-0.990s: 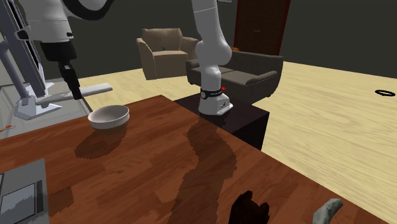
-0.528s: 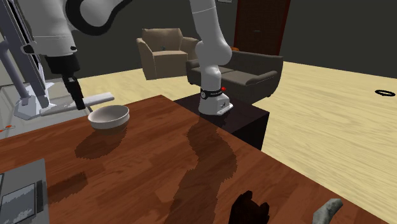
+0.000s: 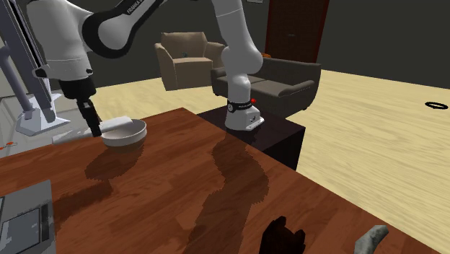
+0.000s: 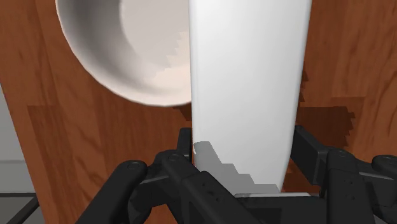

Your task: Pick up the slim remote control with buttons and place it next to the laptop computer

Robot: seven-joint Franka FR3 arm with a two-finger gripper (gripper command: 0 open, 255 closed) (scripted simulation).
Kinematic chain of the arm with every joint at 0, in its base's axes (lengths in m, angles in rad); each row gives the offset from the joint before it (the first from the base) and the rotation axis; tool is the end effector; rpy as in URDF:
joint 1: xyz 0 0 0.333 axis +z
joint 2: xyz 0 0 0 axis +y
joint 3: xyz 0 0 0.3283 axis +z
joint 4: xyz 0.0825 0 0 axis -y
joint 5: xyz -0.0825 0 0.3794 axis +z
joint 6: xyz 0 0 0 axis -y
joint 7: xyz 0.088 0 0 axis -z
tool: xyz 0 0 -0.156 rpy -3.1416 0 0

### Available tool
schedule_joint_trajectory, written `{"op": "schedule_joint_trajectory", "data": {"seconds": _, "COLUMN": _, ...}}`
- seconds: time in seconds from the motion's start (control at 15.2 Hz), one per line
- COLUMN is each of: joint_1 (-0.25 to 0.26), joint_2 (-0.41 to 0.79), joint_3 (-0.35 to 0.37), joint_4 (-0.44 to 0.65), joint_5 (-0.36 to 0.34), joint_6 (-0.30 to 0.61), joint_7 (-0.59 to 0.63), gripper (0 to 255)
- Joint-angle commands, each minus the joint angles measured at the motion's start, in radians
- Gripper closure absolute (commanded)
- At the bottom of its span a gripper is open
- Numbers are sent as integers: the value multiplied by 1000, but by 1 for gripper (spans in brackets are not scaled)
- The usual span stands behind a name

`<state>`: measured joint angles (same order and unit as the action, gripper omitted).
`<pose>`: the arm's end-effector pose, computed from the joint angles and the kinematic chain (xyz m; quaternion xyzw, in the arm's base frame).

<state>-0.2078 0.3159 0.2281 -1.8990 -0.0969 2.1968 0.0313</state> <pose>0.6190 0.0005 0.3046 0.9998 0.0178 -0.0041 0.0041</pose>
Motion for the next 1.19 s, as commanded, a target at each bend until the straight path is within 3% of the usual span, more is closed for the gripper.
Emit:
{"op": "schedule_joint_trajectory", "data": {"seconds": 0.0, "joint_1": 2, "joint_2": 16, "joint_3": -2, "joint_4": -8, "joint_5": -5, "joint_6": 24, "joint_7": 4, "gripper": 255}}
{"op": "schedule_joint_trajectory", "data": {"seconds": 1.12, "joint_1": 18, "joint_2": 160, "joint_3": -26, "joint_4": -47, "joint_5": -53, "joint_6": 204, "joint_7": 35, "gripper": 255}}
